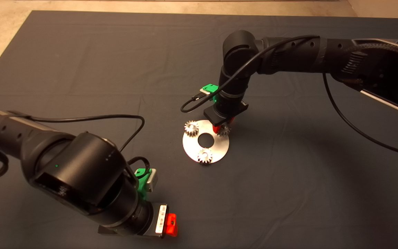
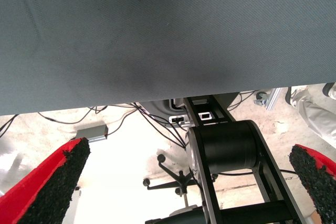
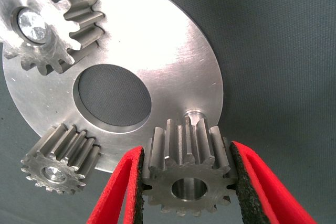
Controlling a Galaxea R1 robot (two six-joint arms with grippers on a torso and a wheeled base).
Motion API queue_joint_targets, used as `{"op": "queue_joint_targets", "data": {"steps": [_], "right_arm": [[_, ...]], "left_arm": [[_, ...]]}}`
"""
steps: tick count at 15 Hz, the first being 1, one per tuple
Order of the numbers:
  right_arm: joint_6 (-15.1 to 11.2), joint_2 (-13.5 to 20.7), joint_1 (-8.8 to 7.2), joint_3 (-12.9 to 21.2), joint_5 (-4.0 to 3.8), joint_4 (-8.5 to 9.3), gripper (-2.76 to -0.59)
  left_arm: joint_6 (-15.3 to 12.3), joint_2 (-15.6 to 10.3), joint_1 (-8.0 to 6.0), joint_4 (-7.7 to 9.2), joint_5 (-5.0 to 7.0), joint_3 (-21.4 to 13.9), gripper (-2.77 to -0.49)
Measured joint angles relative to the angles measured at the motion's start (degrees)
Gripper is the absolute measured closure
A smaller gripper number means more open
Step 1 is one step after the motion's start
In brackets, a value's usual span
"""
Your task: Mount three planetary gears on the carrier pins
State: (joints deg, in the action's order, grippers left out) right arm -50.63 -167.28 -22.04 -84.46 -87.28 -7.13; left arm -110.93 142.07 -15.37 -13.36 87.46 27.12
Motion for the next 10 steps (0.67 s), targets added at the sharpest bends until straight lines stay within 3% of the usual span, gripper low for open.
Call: {"op": "queue_joint_targets", "data": {"steps": [5, 10], "right_arm": [[2.8, 0.2, 0.13, 1.6, -0.17, -1.22, -0.97], [3.3, 0.4, 0.88, 5.8, -1.17, -2.34, -0.97]], "left_arm": [[0.0, 0.0, 0.00, 0.00, 0.00, 0.0, -2.76], [0.0, 0.0, 0.28, -0.04, 0.02, 0.0, -2.76]]}}
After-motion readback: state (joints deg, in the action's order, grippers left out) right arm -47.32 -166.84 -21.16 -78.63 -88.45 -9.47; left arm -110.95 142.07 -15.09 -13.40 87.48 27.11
